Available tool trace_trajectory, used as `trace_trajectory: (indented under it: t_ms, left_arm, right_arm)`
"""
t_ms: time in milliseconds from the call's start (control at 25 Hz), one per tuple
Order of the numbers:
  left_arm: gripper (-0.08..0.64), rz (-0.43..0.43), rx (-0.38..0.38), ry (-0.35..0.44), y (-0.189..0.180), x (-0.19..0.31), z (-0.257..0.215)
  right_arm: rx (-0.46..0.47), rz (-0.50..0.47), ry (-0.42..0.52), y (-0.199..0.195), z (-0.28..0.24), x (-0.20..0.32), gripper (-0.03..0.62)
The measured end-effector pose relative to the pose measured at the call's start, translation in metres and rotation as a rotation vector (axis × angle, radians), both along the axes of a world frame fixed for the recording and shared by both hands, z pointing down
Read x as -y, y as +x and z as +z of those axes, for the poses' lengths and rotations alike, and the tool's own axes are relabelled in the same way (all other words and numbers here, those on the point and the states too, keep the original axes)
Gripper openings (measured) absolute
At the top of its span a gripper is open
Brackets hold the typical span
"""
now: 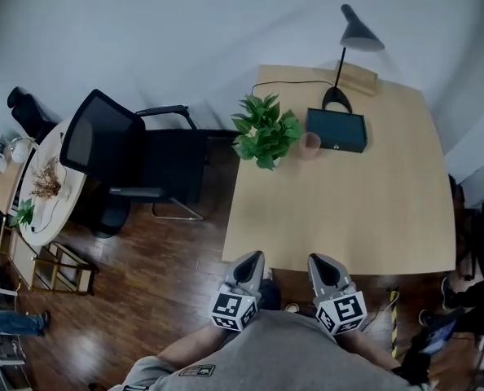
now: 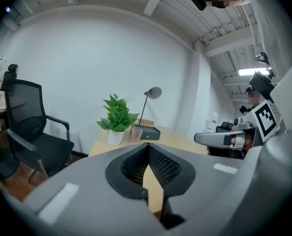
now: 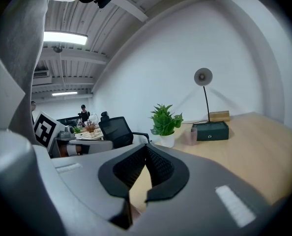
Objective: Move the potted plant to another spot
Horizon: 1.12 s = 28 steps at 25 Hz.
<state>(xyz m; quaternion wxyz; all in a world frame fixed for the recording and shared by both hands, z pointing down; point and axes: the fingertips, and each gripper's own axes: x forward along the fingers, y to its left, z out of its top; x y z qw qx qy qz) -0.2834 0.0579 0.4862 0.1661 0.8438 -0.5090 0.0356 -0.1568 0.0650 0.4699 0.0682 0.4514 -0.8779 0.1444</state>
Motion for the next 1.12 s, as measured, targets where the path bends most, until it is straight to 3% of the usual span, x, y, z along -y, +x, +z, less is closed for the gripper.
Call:
trace_trajectory:
  t_ms: [280, 520, 1000, 1120]
  left_arm:
    - [0.002, 0.027, -0.025, 0.018, -0.025, 0.099, -0.005]
    - [0.002, 0.017, -0.023, -0.042, -0.031, 0.141, 0.016]
    - [0.005, -0.068, 0.105, -0.093, -0.025, 0.209, 0.096]
    - [0.126, -0.054, 0.140, -0.053, -0.023, 0.226, 0.113]
  right_arm:
    - [-0.037, 0.065, 0.033, -0.015, -0.012, 0.092, 0.005]
    - [-0.056, 0.081, -0.017, -0.015, 0.000, 0.124, 0.005]
    - [-0.107, 0.012, -0.138, 0.000, 0.049, 0.171, 0.005]
    - [-0.122, 0.002, -0.167, 0.004, 0.064, 0.176, 0.005]
